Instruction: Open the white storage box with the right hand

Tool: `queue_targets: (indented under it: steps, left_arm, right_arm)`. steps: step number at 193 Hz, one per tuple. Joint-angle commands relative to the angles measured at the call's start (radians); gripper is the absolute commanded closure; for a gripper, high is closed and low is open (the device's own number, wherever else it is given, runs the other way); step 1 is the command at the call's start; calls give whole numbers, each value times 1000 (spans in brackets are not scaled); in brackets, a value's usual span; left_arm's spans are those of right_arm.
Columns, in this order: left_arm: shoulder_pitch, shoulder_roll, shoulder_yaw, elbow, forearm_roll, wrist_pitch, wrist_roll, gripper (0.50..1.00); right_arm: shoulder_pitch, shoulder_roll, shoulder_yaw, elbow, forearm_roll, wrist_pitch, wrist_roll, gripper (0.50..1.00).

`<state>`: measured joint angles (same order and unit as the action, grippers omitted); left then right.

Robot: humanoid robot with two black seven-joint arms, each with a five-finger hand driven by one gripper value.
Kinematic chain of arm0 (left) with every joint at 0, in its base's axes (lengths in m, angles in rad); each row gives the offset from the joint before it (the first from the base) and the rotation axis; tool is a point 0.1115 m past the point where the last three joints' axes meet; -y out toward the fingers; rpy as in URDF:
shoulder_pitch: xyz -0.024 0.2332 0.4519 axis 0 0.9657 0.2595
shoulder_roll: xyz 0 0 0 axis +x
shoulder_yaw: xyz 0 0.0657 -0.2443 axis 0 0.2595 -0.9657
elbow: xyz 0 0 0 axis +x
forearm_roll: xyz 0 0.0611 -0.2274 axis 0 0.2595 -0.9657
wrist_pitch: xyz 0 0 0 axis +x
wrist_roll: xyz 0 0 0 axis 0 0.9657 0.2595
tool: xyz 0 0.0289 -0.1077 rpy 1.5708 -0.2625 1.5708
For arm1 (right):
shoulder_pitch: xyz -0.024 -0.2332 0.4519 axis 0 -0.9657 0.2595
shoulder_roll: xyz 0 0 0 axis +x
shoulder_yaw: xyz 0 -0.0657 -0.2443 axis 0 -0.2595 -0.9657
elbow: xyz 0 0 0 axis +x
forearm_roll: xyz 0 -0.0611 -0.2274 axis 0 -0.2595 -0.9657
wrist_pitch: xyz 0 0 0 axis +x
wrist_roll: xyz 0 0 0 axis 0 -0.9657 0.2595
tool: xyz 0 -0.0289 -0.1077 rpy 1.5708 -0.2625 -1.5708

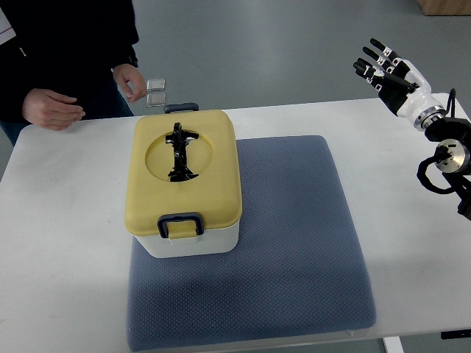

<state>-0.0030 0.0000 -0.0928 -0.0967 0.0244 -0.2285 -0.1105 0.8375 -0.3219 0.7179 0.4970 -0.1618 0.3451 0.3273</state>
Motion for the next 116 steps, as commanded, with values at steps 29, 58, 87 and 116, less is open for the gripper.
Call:
queue_targets:
  steps: [29,58,87,116]
  left_arm:
    - [0,0,-4,-3,0,0,0,500]
    - [1,0,2,12,0,1,0,500]
    - [0,0,2,8,-1,0,0,500]
    - [0,0,2,0,0,0,0,500]
  right_arm:
    - [0,4,0,0,1,-2,-1,570]
    - [0,6,0,0,1,-2,-1,570]
    - [2,4,-2,-2,-1,-2,-1,572]
    - [9,6,0,0,-1,0,-1,570]
